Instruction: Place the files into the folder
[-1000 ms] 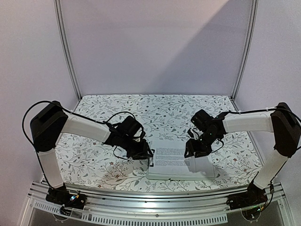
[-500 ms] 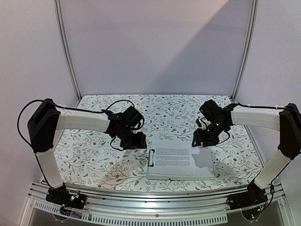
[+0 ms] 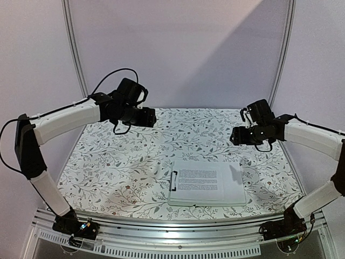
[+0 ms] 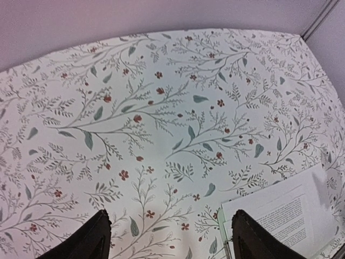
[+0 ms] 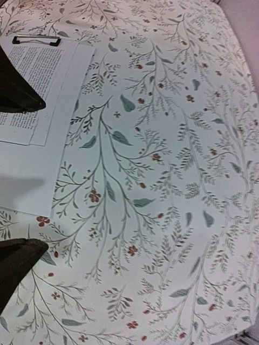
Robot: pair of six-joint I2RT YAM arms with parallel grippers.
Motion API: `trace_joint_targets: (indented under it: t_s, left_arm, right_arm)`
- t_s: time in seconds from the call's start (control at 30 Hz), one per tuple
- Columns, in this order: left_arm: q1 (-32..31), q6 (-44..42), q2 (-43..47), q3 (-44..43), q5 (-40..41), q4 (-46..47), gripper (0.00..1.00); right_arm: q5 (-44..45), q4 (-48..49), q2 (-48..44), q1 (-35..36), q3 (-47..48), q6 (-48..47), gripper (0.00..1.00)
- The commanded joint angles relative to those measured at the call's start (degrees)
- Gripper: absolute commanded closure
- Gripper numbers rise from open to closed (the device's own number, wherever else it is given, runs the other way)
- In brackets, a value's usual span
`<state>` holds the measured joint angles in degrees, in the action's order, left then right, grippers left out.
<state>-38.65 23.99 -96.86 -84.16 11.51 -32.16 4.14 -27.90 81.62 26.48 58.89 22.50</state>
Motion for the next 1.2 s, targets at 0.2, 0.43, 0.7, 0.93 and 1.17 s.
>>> trace_joint_targets:
  t_s: [0.2, 0.43, 0.7, 0.93, 1.17]
  left_arm:
    - [3.52, -9.32, 7.43, 2.27, 4.16, 10.15, 0.08]
    - [9.48, -3.56, 6.69, 12.22, -1.66, 17.14, 0.00]
    - [9.65, -5.08, 7.73, 13.77, 0.71, 18.18, 0.00]
    - [9.65, -4.62, 7.30, 12.87, -1.85, 16.98, 0.00]
    - [9.65, -3.91, 5.51, 10.83, -1.65, 14.39, 0.00]
  right_arm:
    - [9.09, 14.42, -8.94, -0.27, -5.09, -4.55, 0.04]
    - [15.13, 18.33, -6.22, -0.24, -9.07, -2.37, 0.01]
    - [18.31, 24.61, -7.22, -0.22, -10.62, -3.73, 0.01]
    - [19.62, 27.36, -9.29, -0.21, -11.22, -4.74, 0.01]
    - [19.57, 29.57, -10.41, -0.19, -13.65, -3.49, 0.01]
